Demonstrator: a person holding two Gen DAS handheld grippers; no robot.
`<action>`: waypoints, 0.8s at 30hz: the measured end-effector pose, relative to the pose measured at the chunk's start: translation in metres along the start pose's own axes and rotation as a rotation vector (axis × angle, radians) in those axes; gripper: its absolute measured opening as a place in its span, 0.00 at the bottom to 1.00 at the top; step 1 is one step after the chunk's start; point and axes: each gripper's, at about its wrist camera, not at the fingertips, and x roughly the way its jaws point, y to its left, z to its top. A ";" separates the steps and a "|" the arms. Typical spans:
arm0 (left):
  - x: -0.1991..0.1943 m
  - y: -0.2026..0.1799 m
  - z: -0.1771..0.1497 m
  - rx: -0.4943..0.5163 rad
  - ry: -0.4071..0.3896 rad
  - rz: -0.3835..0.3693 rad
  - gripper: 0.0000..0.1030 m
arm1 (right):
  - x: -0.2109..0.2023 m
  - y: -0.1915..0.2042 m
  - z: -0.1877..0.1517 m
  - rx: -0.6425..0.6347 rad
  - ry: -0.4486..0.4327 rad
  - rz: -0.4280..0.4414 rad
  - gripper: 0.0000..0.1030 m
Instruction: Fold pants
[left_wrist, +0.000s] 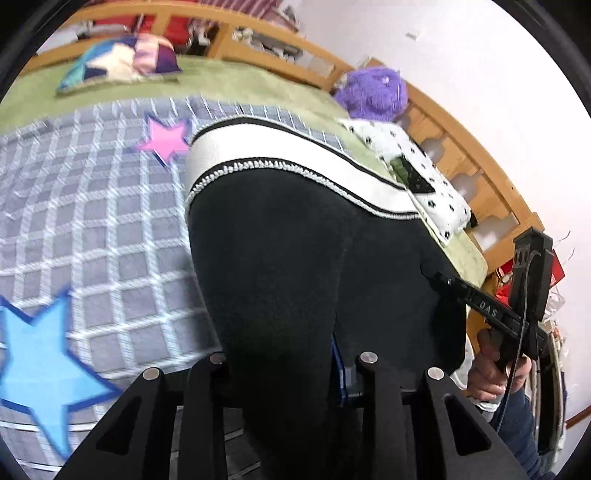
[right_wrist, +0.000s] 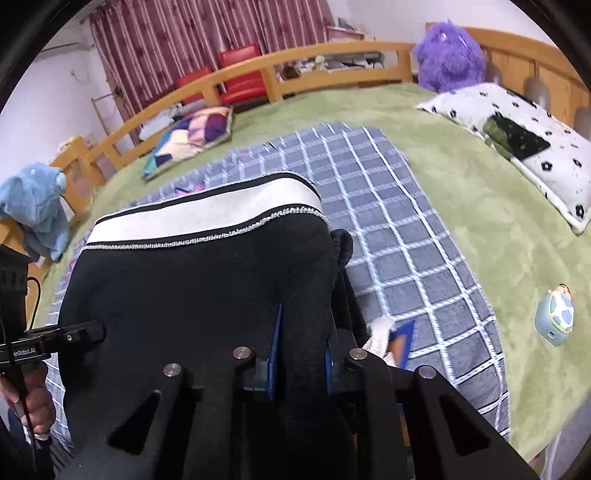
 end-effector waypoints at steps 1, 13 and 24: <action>-0.009 0.005 0.001 0.008 -0.007 0.008 0.29 | -0.002 0.012 0.001 -0.005 -0.002 0.017 0.16; -0.172 0.190 -0.015 -0.100 -0.036 0.249 0.28 | 0.057 0.222 -0.012 -0.063 0.062 0.332 0.15; -0.142 0.296 -0.058 -0.225 0.012 0.294 0.56 | 0.131 0.300 -0.042 -0.194 0.113 0.228 0.29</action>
